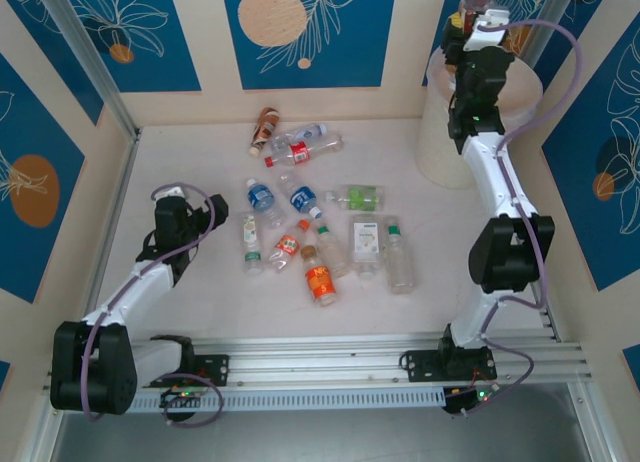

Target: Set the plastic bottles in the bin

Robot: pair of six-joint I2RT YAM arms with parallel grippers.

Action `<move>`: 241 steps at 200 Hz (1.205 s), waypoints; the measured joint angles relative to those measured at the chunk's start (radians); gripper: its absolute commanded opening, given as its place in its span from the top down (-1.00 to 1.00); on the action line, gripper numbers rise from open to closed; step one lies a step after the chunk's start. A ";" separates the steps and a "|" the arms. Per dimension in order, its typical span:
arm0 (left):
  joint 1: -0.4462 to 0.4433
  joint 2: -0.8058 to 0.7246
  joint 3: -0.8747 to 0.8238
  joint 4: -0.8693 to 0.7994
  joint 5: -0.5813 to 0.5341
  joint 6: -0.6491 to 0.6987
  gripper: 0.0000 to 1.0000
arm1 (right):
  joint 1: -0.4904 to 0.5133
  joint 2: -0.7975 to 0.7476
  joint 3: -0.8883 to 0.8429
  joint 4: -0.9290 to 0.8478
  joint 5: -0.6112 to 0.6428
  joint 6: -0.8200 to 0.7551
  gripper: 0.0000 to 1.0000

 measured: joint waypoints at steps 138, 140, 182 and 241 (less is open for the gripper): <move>0.000 0.045 -0.003 0.010 0.000 -0.019 -1.00 | -0.016 0.312 0.465 -0.654 0.120 0.060 -0.19; 0.000 0.045 -0.003 0.009 0.000 -0.019 -1.00 | -0.019 0.319 0.475 -0.667 0.117 0.062 -0.19; 0.000 0.050 -0.004 0.009 0.000 -0.022 -1.00 | -0.090 0.462 0.713 -0.956 -0.008 0.148 -0.18; 0.000 0.060 -0.005 0.010 -0.004 -0.023 -1.00 | -0.122 0.404 0.671 -1.152 -0.250 0.245 -0.16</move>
